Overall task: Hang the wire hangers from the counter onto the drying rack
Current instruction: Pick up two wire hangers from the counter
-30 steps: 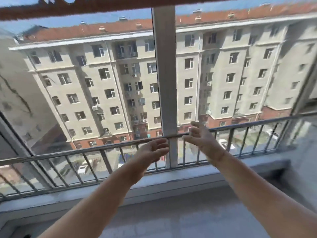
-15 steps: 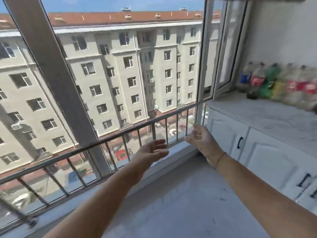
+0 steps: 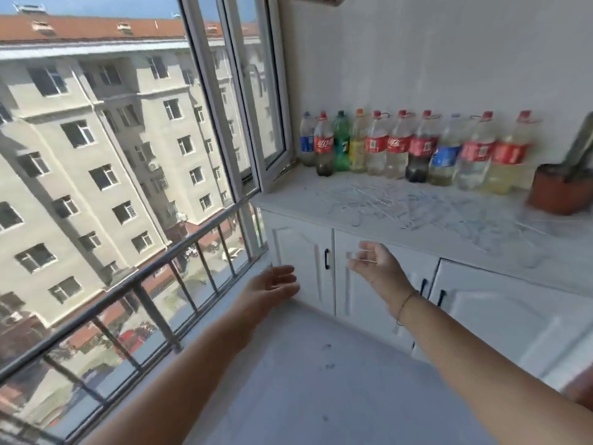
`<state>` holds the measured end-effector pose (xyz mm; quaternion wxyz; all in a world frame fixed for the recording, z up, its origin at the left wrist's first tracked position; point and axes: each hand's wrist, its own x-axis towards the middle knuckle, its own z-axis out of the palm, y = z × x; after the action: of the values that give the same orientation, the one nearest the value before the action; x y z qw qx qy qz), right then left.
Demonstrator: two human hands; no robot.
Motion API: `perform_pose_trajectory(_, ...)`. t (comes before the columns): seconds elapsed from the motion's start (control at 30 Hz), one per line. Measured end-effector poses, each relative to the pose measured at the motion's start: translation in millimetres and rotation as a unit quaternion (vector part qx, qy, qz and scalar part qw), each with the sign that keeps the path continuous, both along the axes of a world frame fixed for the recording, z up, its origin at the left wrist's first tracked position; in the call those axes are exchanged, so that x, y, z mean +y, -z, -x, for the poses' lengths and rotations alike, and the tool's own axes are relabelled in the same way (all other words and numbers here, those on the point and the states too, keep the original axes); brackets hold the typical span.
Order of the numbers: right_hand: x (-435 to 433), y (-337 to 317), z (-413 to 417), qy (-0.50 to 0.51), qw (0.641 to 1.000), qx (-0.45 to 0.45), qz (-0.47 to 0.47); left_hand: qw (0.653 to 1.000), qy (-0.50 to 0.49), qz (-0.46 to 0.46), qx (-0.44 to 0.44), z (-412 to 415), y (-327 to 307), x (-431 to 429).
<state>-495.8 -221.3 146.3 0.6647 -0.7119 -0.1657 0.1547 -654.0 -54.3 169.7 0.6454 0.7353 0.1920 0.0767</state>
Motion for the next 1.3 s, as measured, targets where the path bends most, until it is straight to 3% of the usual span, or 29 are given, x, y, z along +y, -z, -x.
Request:
perform_pose_trajectory(0.7,-33.9,38.0,-268.0,0.222,0.97,0.095,-0.019,0.986,0.153,0.035,0.051,-351.2,44.9,38.5)
perform_pose_trajectory(1.3,-35.8,111.8,-551.1,0.101,0.975,0.193,0.054,0.99,0.034,0.097,0.1,-580.2,108.5,3.8)
